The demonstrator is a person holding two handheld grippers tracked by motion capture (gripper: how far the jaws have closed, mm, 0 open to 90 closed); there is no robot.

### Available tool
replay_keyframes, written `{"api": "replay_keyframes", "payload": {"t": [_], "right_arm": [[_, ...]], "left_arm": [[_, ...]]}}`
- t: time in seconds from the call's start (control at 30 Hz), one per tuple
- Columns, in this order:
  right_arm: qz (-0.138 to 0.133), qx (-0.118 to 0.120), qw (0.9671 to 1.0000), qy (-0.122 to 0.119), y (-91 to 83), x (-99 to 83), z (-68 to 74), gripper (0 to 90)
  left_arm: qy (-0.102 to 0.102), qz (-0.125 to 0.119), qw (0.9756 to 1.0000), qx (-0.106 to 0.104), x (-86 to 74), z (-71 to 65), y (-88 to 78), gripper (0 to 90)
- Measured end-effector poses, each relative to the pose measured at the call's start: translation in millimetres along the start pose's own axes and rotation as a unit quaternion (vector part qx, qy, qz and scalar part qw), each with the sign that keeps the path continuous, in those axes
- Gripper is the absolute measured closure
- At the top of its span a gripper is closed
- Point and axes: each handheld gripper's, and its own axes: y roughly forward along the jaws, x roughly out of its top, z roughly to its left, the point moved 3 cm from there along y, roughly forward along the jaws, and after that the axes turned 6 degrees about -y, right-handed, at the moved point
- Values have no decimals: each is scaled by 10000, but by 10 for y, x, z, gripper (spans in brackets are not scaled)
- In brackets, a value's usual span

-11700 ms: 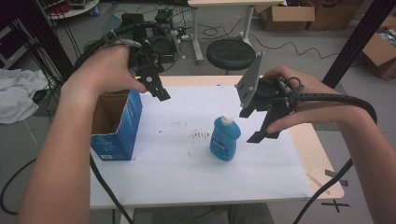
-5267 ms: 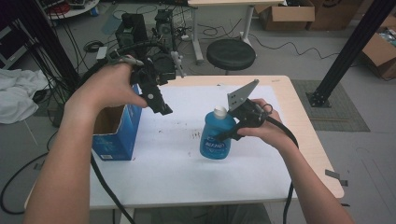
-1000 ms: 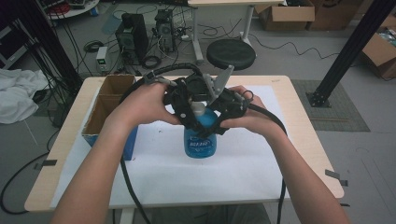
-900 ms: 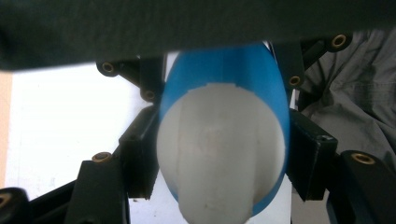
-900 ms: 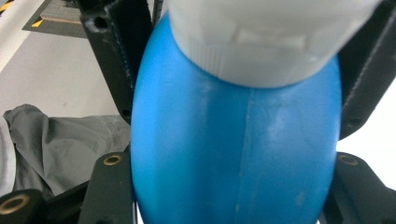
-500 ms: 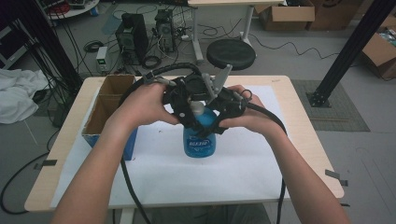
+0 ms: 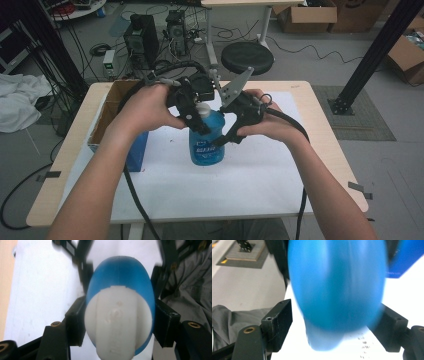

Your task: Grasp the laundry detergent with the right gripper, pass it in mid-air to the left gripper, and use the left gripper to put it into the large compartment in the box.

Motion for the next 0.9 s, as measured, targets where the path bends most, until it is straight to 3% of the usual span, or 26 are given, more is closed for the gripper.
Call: {"api": "replay_keyframes", "payload": {"t": [0.03, 0.07, 0.23, 0.3, 0.33, 0.4, 0.47, 0.5, 0.53, 0.57, 0.6, 0.63, 0.67, 0.7, 0.73, 0.83, 0.87, 0.9], "right_arm": [[157, -56, 9999, 41, -38, -42, -14, 238], [157, -56, 9999, 41, -38, -42, -14, 238], [520, -169, 9983, 183, -153, -178, -36, 259], [764, -239, 9964, 293, -247, -277, -55, 265], [764, -239, 9964, 293, -247, -277, -55, 265], [977, -313, 9938, 428, -357, -384, -72, 271], [1162, -394, 9912, 504, -427, -465, -84, 271], [1162, -394, 9912, 504, -427, -465, -84, 271], [1241, -403, 9900, 535, -464, -508, -88, 270], [1464, -489, 9859, 639, -540, -600, -89, 269], [1464, -489, 9859, 639, -540, -600, -89, 269], [1683, -592, 9811, 744, -621, -702, -94, 266], [1792, -634, 9786, 785, -660, -754, -96, 266], [1792, -634, 9786, 785, -660, -754, -96, 266], [2092, -761, 9709, 886, -731, -860, -99, 265], [2374, -864, 9626, 976, -834, -1003, -93, 263], [2439, -916, 9602, 1003, -868, -1047, -90, 264], [2480, -938, 9585, 1046, -901, -1090, -88, 263]], "left_arm": [[-137, 157, 9998, 15, -22, 25, -33, 389], [-137, 157, 9998, 15, -22, 25, -33, 389], [-529, 485, 9973, 142, -102, 122, -130, 390], [-819, 701, 9940, 199, -169, 191, -204, 390], [-819, 701, 9940, 199, -169, 191, -204, 390], [-1050, 856, 9906, 208, -213, 247, -263, 390], [-1366, 962, 9855, 303, -274, 329, -360, 390], [-1366, 962, 9855, 303, -274, 329, -360, 390], [-1475, 1045, 9830, 333, -296, 361, -396, 390], [-1751, 1146, 9770, 418, -348, 422, -468, 390], [-1751, 1146, 9770, 418, -348, 422, -468, 390], [-1985, 1246, 9708, 509, -402, 483, -547, 390], [-1985, 1246, 9708, 509, -402, 483, -547, 390], [-2114, 1285, 9673, 558, -433, 517, -586, 390], [-2447, 1328, 9580, 689, -499, 592, -671, 390], [-2941, 1365, 9418, 891, -620, 723, -805, 390], [-2941, 1365, 9418, 891, -620, 723, -805, 390], [-3138, 1335, 9351, 958, -659, 755, -841, 390]]}}
